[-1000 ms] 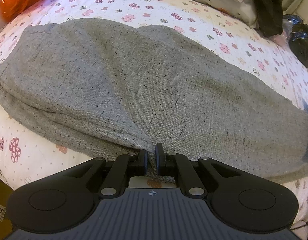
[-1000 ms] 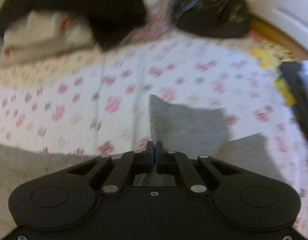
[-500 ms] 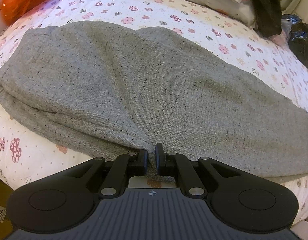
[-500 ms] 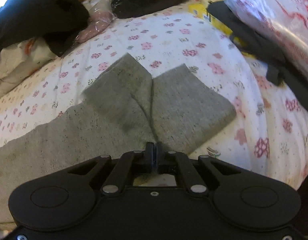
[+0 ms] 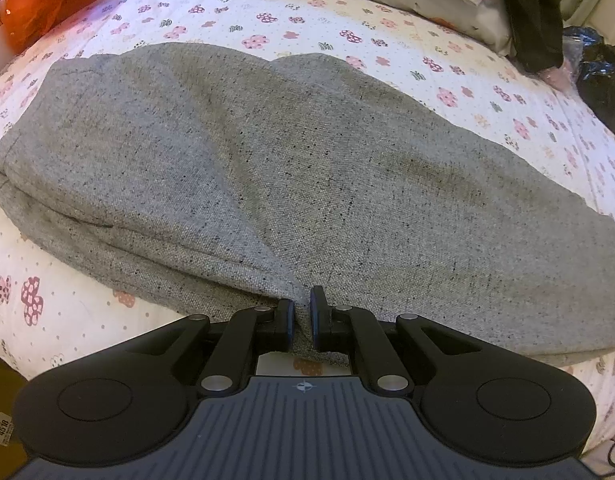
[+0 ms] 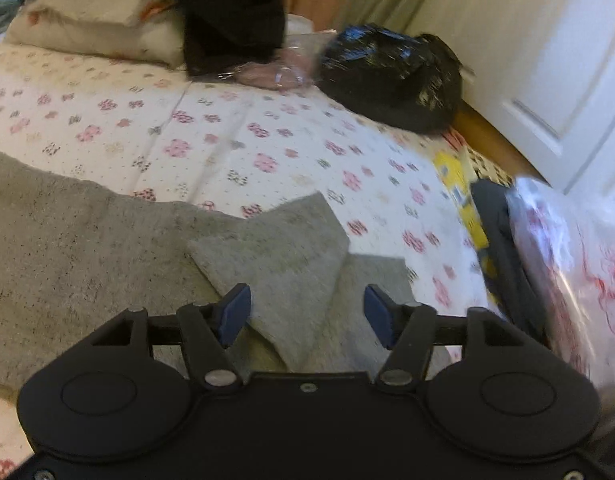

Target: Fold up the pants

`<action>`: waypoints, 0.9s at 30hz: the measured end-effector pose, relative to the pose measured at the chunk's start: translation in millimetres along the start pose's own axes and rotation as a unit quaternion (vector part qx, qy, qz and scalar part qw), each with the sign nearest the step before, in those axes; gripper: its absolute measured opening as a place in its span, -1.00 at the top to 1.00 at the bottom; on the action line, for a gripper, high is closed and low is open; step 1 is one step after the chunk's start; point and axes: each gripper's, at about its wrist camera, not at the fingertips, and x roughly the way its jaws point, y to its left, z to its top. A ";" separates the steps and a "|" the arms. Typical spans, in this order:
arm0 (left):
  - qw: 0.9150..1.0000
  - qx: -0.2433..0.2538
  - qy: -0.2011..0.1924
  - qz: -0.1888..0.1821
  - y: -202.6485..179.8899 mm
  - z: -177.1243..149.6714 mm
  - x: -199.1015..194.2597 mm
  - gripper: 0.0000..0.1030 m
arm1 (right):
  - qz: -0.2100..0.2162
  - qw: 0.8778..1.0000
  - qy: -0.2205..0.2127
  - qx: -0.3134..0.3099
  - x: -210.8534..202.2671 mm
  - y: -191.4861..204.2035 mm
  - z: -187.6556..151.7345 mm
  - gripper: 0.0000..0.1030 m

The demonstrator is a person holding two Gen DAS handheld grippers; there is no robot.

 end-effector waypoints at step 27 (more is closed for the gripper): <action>1.000 0.004 -0.001 0.005 -0.6 0.3 0.9 0.84 | 0.041 0.999 0.012 0.030 25.7 -12.5 13.3 0.83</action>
